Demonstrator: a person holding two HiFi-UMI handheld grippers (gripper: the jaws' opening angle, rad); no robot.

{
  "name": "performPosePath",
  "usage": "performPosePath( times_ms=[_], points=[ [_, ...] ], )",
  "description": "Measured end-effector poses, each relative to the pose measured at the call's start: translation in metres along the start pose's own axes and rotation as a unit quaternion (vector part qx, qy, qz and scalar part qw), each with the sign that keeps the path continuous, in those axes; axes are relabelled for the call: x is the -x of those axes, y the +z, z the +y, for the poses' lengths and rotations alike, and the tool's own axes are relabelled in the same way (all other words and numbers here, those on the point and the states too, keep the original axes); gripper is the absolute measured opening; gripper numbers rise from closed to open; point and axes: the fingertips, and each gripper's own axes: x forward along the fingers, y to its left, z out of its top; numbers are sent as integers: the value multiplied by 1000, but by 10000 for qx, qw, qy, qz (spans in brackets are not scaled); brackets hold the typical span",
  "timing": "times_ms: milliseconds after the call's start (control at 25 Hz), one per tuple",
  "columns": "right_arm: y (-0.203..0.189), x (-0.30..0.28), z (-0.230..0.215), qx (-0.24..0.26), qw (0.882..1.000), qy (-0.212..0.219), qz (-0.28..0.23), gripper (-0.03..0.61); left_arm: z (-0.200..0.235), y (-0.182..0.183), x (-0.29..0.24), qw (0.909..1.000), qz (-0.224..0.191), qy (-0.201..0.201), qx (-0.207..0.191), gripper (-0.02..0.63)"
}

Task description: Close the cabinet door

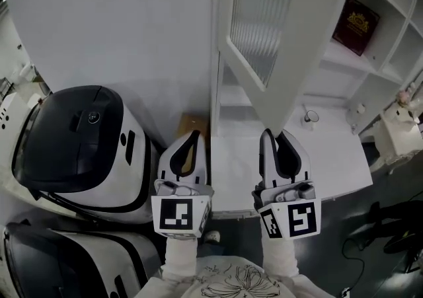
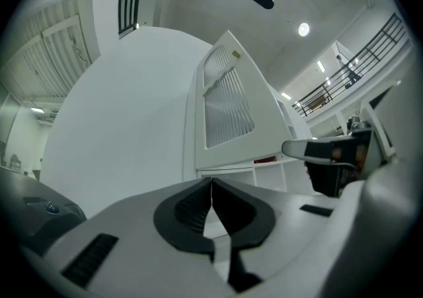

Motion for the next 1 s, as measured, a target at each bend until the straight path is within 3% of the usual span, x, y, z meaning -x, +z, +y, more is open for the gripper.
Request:
performPosePath(
  times_ms=[1000],
  points=[
    [-9, 0, -65, -476, 9985, 126, -243, 71, -47, -15, -69, 9935, -3, -1126, 174, 5]
  ],
)
